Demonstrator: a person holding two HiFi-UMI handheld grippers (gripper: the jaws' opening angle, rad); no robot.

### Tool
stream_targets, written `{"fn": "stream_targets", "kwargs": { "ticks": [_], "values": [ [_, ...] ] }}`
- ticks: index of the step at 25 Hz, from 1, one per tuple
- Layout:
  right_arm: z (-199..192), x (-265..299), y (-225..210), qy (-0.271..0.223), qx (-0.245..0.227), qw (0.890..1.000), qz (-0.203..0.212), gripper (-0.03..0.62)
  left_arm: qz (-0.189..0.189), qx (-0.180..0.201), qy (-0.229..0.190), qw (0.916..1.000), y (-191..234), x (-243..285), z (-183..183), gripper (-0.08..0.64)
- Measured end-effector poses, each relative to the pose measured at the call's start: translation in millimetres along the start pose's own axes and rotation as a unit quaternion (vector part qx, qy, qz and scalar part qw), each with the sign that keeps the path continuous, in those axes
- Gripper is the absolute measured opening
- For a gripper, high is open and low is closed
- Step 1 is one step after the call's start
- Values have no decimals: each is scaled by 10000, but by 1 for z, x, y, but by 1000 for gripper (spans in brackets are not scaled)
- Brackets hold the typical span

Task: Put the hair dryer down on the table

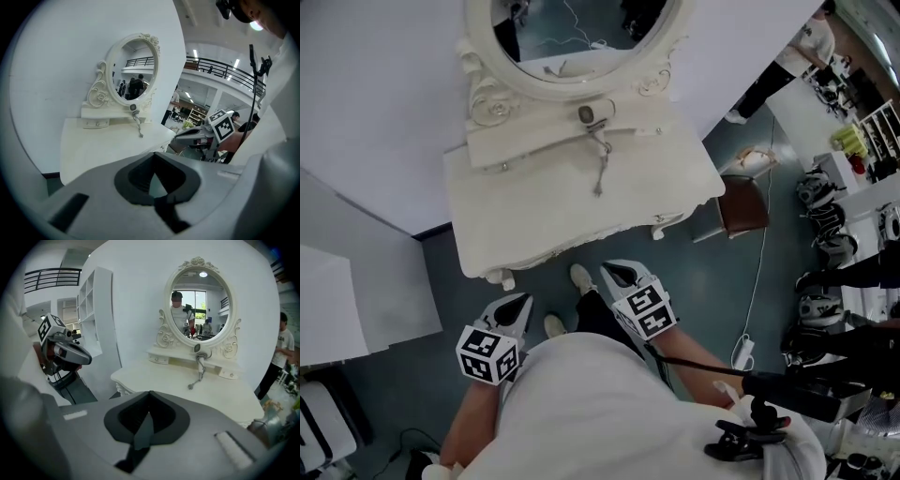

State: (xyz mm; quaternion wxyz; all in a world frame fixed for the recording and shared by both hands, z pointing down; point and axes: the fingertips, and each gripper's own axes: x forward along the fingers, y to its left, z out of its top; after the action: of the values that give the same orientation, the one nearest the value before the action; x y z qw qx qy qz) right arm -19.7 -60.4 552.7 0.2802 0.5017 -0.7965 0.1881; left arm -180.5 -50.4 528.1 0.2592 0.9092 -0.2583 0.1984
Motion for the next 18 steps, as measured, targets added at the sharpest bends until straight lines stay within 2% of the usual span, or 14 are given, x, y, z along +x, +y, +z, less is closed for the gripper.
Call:
{"fn": "stream_targets", "kwargs": {
  "ticks": [6, 18],
  "values": [
    [-7, -13, 22, -69, -12, 10000, 39, -2, -118, 33, 23, 9999, -9, -5, -12, 2],
    [2, -14, 43, -124, -177, 9996, 176, -2, -63, -17, -3, 10000, -5, -20, -23, 2]
  ]
}}
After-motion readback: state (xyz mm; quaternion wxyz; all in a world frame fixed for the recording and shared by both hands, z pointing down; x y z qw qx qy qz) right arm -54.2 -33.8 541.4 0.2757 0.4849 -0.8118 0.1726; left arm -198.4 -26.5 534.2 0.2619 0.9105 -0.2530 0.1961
